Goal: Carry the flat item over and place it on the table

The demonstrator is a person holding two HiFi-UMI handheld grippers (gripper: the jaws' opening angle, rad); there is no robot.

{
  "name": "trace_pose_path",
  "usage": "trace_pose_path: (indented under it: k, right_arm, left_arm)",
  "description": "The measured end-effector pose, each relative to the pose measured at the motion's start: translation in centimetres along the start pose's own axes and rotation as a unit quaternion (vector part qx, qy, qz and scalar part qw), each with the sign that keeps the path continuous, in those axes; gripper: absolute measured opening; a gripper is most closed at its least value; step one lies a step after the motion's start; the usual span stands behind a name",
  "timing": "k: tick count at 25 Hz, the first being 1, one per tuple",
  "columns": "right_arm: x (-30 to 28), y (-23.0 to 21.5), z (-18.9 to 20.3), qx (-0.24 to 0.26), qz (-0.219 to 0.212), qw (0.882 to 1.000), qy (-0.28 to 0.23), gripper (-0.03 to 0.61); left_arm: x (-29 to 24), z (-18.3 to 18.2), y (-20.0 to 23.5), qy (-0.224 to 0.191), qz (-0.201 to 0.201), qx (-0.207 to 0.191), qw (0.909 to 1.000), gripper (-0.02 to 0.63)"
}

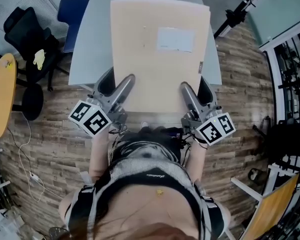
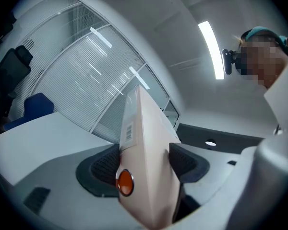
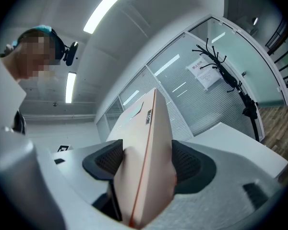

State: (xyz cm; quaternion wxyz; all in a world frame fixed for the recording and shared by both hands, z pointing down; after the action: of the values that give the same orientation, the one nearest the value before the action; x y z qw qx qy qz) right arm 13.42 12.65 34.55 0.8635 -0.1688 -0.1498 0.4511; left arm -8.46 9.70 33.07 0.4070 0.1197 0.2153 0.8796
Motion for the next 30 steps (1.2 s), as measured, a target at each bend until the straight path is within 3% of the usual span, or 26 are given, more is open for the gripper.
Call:
trace_pose_path:
  k: [17,30]
  right_arm:
    - [-4.5,0.3,1.3,-0.005,-0.020,0.999,0.027,0.301]
    - [-9.2,-3.7,-0.2,-0.008,-0.021,0.999,0.023,0.301]
  left_arm:
    - [0.6,-1.1,3.7,-0.007,-0.032,0.009,0.9994,0.308]
    - [-4.9,-2.9,6.6,-0.004,-0.033,0.005,0.9994,0.308]
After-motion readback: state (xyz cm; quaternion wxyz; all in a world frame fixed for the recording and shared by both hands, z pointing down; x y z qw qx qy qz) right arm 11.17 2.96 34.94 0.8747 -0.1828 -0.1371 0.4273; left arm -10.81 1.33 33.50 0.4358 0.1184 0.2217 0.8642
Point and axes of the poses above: the fingertips, and each gripper's own axes: x backward along the fingers, y to its left, z out of its underside, the point moved 2 cm from there along x, backward along the fingers, and after that the axes turned 2 degrees about -z, right-handed, at the moved point
